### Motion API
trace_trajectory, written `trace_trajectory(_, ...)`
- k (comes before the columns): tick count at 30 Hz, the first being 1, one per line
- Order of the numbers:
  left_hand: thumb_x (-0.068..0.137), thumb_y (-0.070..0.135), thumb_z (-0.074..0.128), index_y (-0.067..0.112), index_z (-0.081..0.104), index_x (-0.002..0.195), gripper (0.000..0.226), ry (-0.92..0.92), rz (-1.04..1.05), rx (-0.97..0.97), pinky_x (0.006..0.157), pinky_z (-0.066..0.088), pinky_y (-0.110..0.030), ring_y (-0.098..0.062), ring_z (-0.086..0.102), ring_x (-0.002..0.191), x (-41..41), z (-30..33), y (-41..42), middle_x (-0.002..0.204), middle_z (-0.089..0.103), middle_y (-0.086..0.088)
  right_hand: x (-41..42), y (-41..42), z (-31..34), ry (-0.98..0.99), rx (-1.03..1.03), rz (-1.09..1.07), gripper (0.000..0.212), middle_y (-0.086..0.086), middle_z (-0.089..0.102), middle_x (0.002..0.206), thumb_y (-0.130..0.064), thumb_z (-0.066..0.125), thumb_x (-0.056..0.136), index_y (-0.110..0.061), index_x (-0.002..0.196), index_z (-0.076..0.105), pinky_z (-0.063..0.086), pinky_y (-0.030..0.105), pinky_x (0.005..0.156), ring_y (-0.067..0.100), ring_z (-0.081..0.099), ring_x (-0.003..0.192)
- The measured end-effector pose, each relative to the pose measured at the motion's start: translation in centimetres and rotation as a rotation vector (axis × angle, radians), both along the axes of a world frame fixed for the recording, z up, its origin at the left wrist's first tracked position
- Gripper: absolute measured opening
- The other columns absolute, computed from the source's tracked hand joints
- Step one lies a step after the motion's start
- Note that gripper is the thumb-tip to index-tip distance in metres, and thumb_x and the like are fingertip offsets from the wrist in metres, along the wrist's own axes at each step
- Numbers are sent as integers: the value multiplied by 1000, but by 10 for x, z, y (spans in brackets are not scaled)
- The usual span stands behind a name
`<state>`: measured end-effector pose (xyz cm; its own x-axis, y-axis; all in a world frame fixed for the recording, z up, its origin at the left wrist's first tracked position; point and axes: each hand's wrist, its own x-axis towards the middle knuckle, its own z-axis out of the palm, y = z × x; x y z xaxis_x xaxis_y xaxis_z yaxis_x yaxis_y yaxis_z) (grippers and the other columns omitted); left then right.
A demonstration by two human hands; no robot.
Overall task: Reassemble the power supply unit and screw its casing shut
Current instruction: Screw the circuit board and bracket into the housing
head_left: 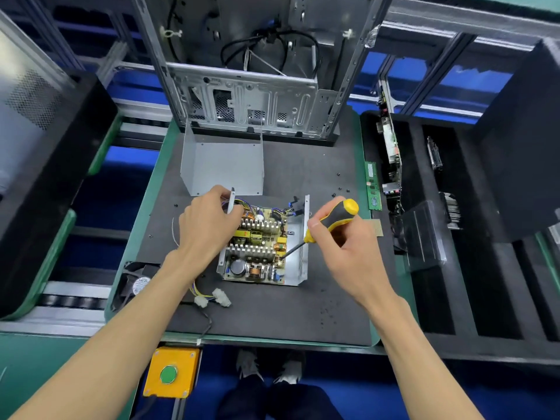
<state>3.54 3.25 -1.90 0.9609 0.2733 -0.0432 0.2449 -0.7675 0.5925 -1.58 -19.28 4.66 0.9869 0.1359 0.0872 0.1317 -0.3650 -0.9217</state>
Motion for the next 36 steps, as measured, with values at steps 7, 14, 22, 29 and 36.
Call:
trace_trajectory(7,90,30,61,23,66,115,26,8,-4,-14,74,41,-36,-32,67,94,-3,4,-1,109,74,-1,-17,2,-19,0,-172,98,13,-3,45,54,-32,54,97,-26,87,49,31,21,53,14,36,50)
trace_trajectory(14,91,30,61,21,66,116,27,8,-1,-18,73,40,-33,-22,57,80,-5,7,-1,107,74,-1,-24,5,-31,-9,-363,109,16,-4,50,52,-32,58,101,-28,89,48,42,35,57,17,43,51)
trace_trajectory(22,92,30,60,21,66,118,29,34,-8,-2,74,41,-35,-33,66,98,-5,9,-1,114,73,-2,-26,7,-40,-7,-407,108,13,-1,57,56,-31,59,102,-26,93,51,48,36,63,18,47,54)
trace_trajectory(29,92,31,61,21,67,116,26,23,-3,-13,72,39,-32,-22,59,83,-5,9,-1,110,74,-1,-25,7,-41,-8,-420,102,13,-8,51,53,-30,59,102,-25,93,51,44,33,59,16,45,53)
trace_trajectory(36,92,31,63,21,67,115,25,23,-10,-11,73,42,-32,-27,68,93,-5,7,0,111,74,-1,-27,9,-43,-10,-432,128,13,-9,53,56,-31,59,101,-25,92,52,49,35,63,14,47,54)
